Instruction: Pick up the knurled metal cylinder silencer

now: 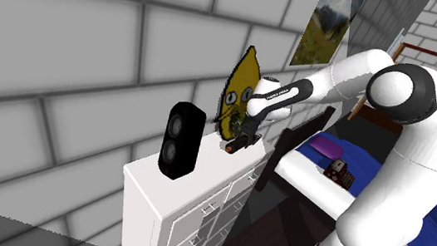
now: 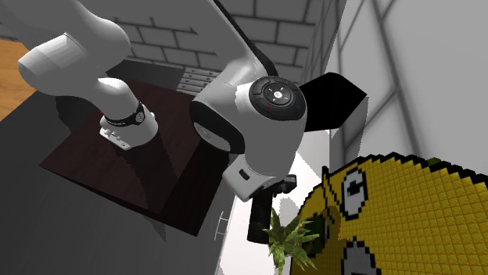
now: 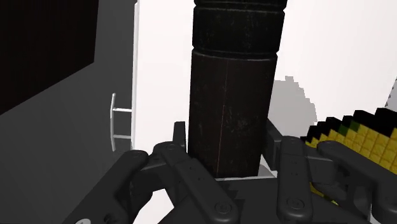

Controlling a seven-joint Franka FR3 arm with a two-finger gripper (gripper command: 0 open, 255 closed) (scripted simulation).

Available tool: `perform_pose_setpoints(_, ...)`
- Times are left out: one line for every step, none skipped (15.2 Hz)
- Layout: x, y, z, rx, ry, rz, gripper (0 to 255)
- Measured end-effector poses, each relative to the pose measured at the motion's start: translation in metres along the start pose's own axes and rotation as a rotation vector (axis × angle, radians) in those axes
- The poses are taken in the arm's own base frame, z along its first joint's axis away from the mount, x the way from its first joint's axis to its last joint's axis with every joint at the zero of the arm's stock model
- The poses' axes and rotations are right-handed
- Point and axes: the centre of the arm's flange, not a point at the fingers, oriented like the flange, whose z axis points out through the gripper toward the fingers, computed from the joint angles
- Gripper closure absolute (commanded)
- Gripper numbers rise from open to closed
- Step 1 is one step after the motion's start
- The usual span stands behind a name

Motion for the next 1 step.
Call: perform_pose_setpoints(-0.0002,0.0009,-0.0031,0.000,0.000,0.000,255)
